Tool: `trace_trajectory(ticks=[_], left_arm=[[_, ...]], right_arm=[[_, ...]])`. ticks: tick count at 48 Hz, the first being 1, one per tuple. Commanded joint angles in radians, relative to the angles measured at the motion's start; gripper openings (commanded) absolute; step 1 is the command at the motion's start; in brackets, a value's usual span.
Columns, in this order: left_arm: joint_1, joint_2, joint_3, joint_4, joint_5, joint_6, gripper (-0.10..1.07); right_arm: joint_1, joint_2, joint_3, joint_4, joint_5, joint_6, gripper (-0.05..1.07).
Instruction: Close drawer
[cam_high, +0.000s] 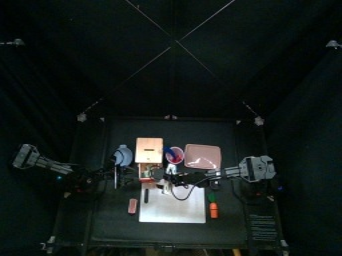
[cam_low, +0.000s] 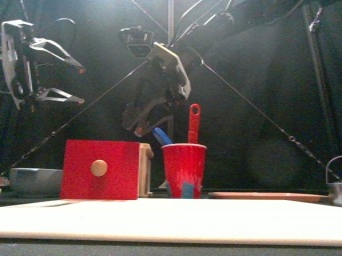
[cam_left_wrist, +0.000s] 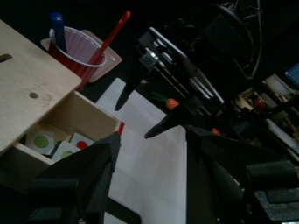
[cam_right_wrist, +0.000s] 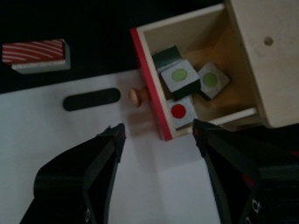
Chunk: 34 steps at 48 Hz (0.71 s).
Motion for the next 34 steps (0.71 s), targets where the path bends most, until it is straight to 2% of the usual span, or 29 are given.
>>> trace_trajectory(ticks=[1,6,11,16,21,22,26,34], left_arm=[[0.028,0.002,-0.014,0.005,-0.009,0.003,0.95],[0.095,0.002,-0.026,0.005,-0.018,0.003,0.95],[0.222,0.002,-0.052,0.005,0.003,0.002,0.93],[0.333,0.005,-0.084,0.003,0.072,0.002,0.89],[0.482,0.011,-0.137,0.005,0.167,0.002,0.78],[0.495,0.012,-0.141,0.006,0.176,0.003,0.77],[0.611,0.028,-0.190,0.014,0.258,0.006,0.65],[0.746,0.067,-0.281,0.055,0.379,0.003,0.48]], right_arm=[[0.002,-0.011,-0.038,-0.003,-0.002,-0.003,0.94],[0.009,0.002,-0.049,0.002,-0.005,0.002,0.94],[0.025,0.017,-0.063,0.006,-0.015,0.005,0.93],[0.032,0.032,-0.069,0.008,-0.015,0.005,0.93],[0.035,0.051,-0.077,0.003,-0.015,0.002,0.89],[0.035,0.054,-0.078,0.002,-0.015,0.002,0.88],[0.034,0.058,-0.086,-0.003,-0.017,0.000,0.82],[0.031,0.074,-0.106,-0.009,-0.017,0.000,0.66]])
